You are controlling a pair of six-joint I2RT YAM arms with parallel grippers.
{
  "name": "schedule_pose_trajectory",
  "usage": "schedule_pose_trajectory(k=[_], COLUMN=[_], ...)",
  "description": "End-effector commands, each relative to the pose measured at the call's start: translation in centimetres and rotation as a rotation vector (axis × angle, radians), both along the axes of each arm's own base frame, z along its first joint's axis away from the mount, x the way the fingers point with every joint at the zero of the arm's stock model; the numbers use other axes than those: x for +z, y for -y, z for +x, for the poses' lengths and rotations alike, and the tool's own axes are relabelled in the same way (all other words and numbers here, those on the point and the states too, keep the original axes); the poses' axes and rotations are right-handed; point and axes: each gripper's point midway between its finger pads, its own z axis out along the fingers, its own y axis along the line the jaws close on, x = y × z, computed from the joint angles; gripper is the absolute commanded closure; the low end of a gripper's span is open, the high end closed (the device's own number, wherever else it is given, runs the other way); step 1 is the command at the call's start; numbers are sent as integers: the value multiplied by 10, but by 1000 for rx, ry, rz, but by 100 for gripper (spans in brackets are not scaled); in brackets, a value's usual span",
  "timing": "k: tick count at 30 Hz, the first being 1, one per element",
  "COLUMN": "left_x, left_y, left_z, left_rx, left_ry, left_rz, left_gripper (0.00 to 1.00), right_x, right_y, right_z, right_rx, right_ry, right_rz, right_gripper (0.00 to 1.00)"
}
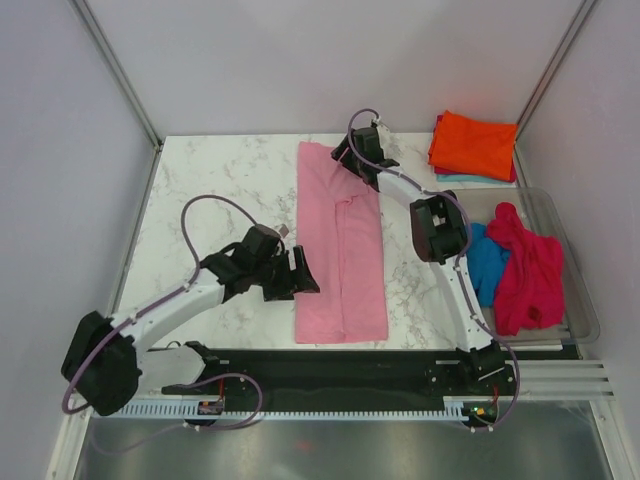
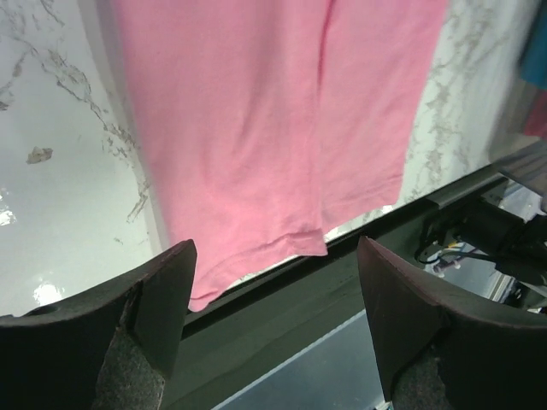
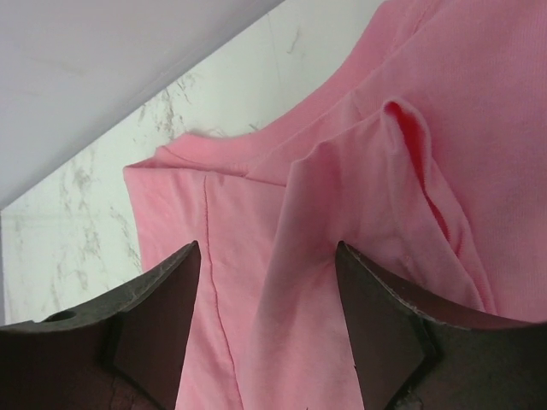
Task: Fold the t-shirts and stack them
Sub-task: Fold the tshirt
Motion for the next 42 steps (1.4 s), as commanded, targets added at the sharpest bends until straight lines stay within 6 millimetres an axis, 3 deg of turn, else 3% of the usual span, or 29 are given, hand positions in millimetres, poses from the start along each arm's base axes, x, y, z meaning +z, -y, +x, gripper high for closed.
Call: schedule_pose_trajectory(k=[1,3,4,5,6,7,9,10,11,12,13,14,15,16,17,18,19,21,22,24,27,31,34,42], left_x=[28,36,29,27,23,22,18,15,13,6,4,2,-1,-8,-9,-13,-16,-18,-22,-24,-32,-41,-42,-51], left_y=[-18,-23,-28,-30,-34,-36,-39,-41,-43,-46,-46,-47,-47,-49,-48,-47,-47,-46,-47,-47,-48,-48,-48,-51], left_z=[-2,-10,-16,-19,-25,-27,-33,-38,-40,-44,-46,-49,-51,-55,-55,-60,-63,-67,-71,-76,-83,-89,-91,-97], left_rx=[-2,2,6,10,14,13,10,13,15,20,21,22,21,26,24,16,15,6,11,16,16,11,11,5], left_ry=[118,137,123,124,124,124,119,118,113,100,95,93,88,69,70,59,50,49,38,46,41,20,23,10], left_rz=[27,9,15,13,7,5,1,-3,-5,1,0,-3,-3,7,5,6,9,14,15,10,15,26,18,32], left_gripper=[16,16,16,16,16,17,17,18,18,19,19,20,21,22,23,25,26,30,31,34,34,35,35,36], right_x=[7,29,61,76,118,133,138,173,147,142,134,128,121,134,95,86,71,61,67,47,34,2,-16,-39], right_y=[17,15,15,15,20,27,46,56,65,64,75,76,69,69,76,70,80,72,75,79,76,75,71,71], right_z=[-24,-32,-40,-46,-60,-71,-102,-127,-154,-178,-216,-238,-265,-291,-326,-355,-385,-425,-438,-473,-505,-534,-546,-556], right_rx=[2,38,57,67,76,66,29,23,34,49,61,73,99,97,106,130,136,144,134,147,174,196,222,221], right_ry=[-88,-64,-23,-8,30,33,-10,10,-68,-106,-142,-162,-178,-157,-244,-259,-281,-301,-277,-331,-360,-413,-444,-479], right_rz=[-109,-121,-118,-133,-169,-194,-266,-259,-287,-292,-303,-305,-310,-267,-295,-316,-317,-262,-225,-232,-238,-295,-296,-325], right_gripper=[27,25,23,22,20,19,14,14,13,13,12,12,12,13,13,14,16,19,21,24,29,37,48,51])
